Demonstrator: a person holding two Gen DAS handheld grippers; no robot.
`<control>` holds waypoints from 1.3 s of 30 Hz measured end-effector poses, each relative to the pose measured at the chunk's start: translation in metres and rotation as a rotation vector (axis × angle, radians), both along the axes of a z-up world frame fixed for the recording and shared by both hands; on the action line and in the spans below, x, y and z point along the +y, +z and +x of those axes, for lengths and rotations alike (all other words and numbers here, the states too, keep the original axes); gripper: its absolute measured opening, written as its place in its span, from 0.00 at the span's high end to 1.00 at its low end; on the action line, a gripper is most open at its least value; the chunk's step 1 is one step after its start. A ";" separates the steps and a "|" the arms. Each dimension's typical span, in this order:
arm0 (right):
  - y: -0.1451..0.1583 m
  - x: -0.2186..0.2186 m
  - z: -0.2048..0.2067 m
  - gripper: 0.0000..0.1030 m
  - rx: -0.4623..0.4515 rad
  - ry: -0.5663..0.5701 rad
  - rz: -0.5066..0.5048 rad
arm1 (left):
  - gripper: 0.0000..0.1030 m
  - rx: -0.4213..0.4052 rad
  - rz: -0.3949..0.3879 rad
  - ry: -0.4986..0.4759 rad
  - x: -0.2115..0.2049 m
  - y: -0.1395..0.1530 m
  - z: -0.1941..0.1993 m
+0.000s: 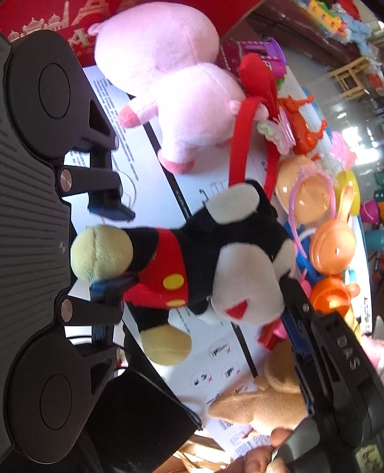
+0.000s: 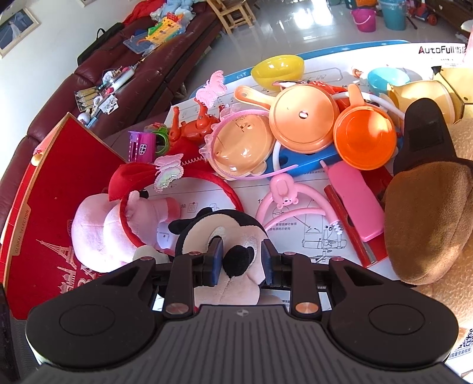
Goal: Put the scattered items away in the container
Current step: 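Close the right tool on Mickey's head while left tool grips its legs, then lift the Mickey plush with both tools and carry it over the box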
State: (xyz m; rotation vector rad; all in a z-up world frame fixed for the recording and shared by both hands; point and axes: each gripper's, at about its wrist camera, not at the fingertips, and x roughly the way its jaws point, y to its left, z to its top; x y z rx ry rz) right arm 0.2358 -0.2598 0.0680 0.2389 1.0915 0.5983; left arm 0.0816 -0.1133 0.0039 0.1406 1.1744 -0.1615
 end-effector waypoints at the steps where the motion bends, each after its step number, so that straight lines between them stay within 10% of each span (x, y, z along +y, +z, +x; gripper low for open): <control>1: 0.000 0.000 0.000 0.68 0.001 0.000 0.002 | 0.49 0.004 0.008 0.005 0.003 0.000 0.000; 7: -0.001 0.004 0.000 0.65 0.001 -0.002 -0.007 | 0.74 0.061 0.062 0.033 0.011 -0.013 0.001; 12: 0.003 0.011 -0.002 0.65 -0.001 0.009 -0.016 | 0.75 0.070 0.064 0.063 0.015 -0.015 0.004; 27: -0.001 0.017 -0.002 0.65 0.002 0.014 -0.021 | 0.38 -0.041 -0.002 0.030 0.019 0.027 -0.009; 32: -0.002 0.016 -0.004 0.63 0.006 0.012 -0.012 | 0.71 0.009 -0.029 0.065 0.024 0.014 -0.004; 39: -0.004 0.006 -0.007 0.54 0.029 -0.031 0.001 | 0.71 -0.017 0.006 0.041 0.017 0.012 -0.003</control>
